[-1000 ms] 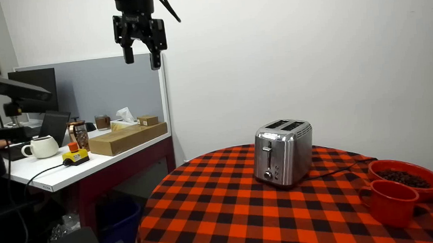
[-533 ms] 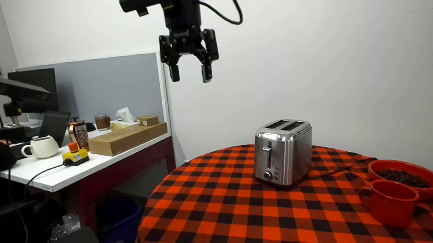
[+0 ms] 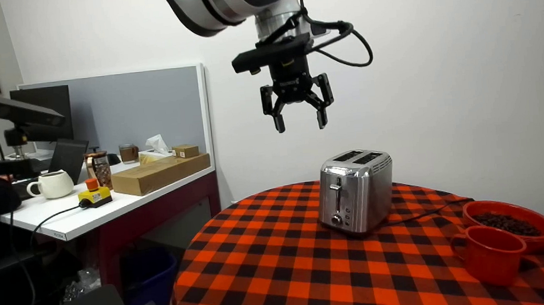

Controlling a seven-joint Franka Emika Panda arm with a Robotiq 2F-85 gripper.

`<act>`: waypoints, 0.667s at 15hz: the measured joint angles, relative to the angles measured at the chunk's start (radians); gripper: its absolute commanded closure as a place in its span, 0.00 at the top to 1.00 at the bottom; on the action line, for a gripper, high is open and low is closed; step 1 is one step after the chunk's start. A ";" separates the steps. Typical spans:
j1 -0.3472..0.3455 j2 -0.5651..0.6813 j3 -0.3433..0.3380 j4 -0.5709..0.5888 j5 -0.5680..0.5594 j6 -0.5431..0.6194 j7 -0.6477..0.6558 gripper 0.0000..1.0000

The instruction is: Push down the lever on the toaster

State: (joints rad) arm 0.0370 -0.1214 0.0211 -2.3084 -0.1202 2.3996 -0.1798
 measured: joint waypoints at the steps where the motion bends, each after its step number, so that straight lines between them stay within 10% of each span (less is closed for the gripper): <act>1: -0.007 0.041 -0.001 0.021 -0.009 0.033 0.001 0.81; 10: -0.035 0.314 -0.014 0.187 -0.005 0.182 0.001 0.16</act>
State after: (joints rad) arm 0.0018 0.1921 0.0072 -2.1213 -0.1256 2.5816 -0.1787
